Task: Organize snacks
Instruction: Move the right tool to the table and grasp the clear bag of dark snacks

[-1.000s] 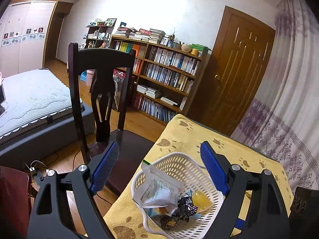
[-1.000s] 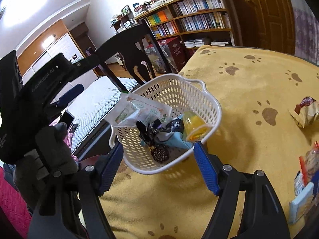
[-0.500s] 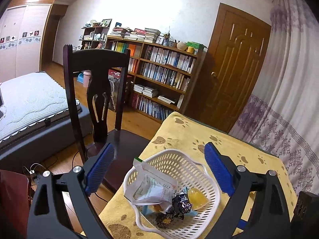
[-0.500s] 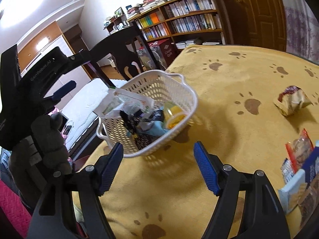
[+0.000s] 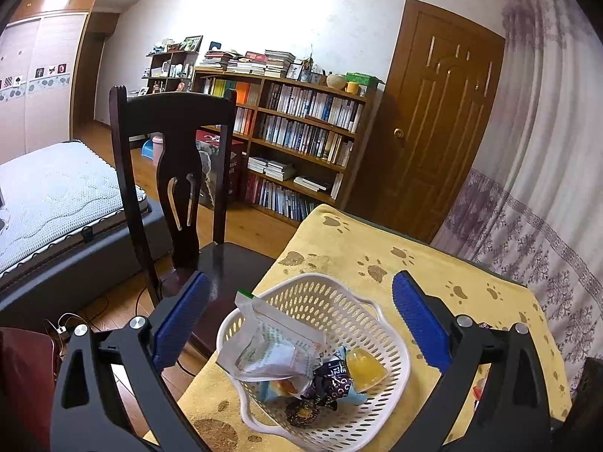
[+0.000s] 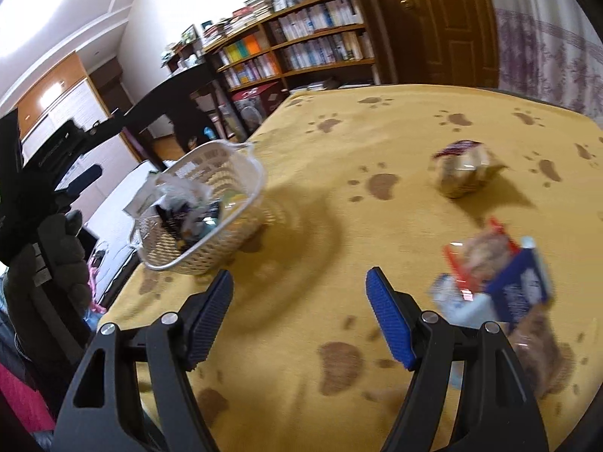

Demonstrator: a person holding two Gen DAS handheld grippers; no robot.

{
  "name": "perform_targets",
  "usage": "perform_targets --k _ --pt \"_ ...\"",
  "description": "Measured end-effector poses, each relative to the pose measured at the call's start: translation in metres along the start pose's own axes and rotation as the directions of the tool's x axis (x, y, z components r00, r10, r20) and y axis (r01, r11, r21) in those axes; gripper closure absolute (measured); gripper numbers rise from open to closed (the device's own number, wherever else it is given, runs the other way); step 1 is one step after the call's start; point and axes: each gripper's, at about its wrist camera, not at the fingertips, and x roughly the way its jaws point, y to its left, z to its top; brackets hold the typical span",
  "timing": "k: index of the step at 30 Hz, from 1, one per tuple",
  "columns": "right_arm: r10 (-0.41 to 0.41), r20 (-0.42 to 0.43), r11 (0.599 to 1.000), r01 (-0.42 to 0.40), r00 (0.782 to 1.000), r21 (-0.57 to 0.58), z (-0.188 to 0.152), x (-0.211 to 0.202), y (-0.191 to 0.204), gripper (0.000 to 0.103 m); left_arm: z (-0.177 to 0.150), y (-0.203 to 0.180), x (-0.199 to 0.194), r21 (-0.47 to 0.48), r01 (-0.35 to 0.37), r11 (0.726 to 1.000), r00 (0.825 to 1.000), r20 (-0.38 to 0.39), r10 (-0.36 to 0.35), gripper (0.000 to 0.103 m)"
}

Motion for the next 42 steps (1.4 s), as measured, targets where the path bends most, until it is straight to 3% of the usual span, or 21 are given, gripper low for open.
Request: perform_targets --k 16,24,42 --pt "-0.156 0.049 0.976 0.146 0.987 0.161 -0.022 -0.051 -0.111 0.03 -0.009 -0.024 0.006 0.062 0.022 0.998 0.999 -0.026 -0.021 0.004" --pt "-0.198 0.018 0.958 0.19 0.98 0.215 -0.036 -0.051 -0.154 0.03 -0.016 -0.04 0.007 0.109 0.039 0.993 0.998 -0.043 -0.034 0.004" --pt "-0.171 -0.067 0.982 0.176 0.983 0.073 -0.073 -0.044 -0.141 0.029 -0.027 -0.063 0.01 0.181 0.065 0.981 0.996 -0.067 -0.054 0.003"
